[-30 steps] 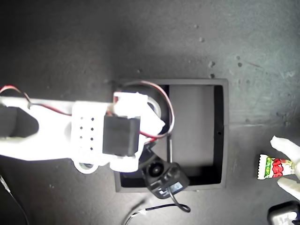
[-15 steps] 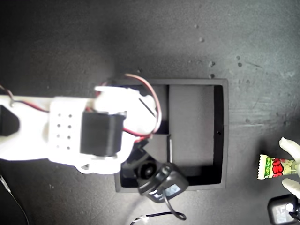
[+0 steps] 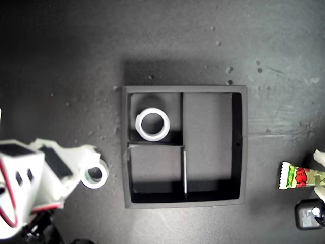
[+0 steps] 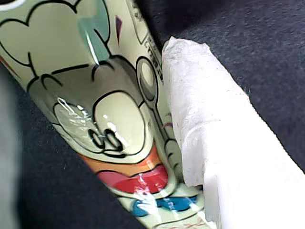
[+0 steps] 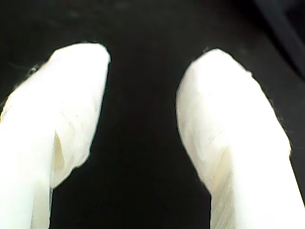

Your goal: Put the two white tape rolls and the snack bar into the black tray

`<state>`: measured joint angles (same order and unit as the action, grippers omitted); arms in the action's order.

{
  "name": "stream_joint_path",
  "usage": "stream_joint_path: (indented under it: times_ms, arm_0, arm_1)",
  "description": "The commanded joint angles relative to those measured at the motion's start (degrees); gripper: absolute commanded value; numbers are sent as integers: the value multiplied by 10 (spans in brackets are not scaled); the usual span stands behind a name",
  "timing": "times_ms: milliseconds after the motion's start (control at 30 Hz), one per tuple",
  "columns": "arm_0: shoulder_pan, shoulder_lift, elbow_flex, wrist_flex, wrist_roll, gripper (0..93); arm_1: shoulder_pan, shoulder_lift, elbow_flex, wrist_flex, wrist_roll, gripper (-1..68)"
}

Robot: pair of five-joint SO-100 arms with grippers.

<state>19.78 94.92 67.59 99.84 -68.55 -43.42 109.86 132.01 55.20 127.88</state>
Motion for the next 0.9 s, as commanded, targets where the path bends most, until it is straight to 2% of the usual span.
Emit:
stream_joint_path:
  times_ms: [0,233,467,567,700,867]
  arm_0:
    - [44,24,61,-47,-30,112]
    - [98,60,180,-143,-70,110]
    - [140,58,245,-198,-105,110]
    - [148,50,264,-225,-103,111]
    - [146,42,279,-245,-100,112]
    - [138,30,281,-267,-89,114]
  arm_1:
    - [44,10,-31,43,-3,-3]
    - [172,11,-169,124,-6,-5]
    - [288,20,-133,26,65,-6]
    - [349,19,-149,-5,-125,-6]
    - [403,13,-212,34,-371,-6]
    - [430,10,-305,-4,-671,-5]
